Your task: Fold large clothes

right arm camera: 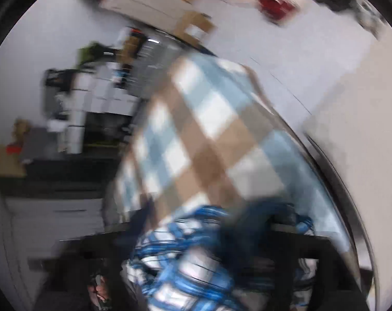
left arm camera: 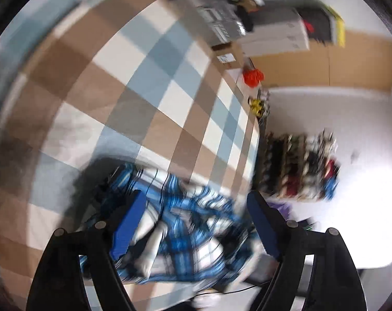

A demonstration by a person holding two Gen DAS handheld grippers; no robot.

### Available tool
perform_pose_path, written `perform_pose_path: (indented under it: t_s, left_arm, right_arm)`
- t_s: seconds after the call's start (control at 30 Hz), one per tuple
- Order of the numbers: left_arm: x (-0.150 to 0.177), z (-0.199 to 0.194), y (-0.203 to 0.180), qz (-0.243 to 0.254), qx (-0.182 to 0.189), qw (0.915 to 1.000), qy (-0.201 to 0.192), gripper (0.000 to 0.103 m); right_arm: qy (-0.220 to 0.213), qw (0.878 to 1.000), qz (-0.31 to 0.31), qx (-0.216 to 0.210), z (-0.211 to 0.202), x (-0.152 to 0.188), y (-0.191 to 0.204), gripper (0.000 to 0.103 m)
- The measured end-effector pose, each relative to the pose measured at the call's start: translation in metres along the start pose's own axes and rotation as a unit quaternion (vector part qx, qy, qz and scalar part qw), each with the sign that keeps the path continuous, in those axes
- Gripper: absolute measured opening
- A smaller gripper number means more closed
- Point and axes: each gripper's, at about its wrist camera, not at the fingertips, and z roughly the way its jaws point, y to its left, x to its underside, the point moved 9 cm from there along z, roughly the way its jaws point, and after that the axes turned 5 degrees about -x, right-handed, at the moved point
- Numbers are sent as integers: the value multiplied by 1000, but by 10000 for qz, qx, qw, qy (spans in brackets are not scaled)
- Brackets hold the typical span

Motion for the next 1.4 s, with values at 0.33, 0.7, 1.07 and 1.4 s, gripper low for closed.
perform_pose_path:
  t_s: [0.33,0.7,1.07,1.4]
  left_arm:
    - [125,40,28,1490,-1114,9816,430,77]
    - [198,99,12,1788,-575,9790,796,77]
    - [222,106,-7,2251,-302,9709,760,77]
    - [237,78,28,1862,-163,9783,898,77]
  right_arm:
    - [368,9854,-993,1331,-20,55,-25,100]
    - [1145,9632,-1252,2085,-44,109,-68,103]
    - [1965,9674,-1302,920,-64,224,-78,103]
    - [1097,9739,-1952,363,-4,231,-75,103]
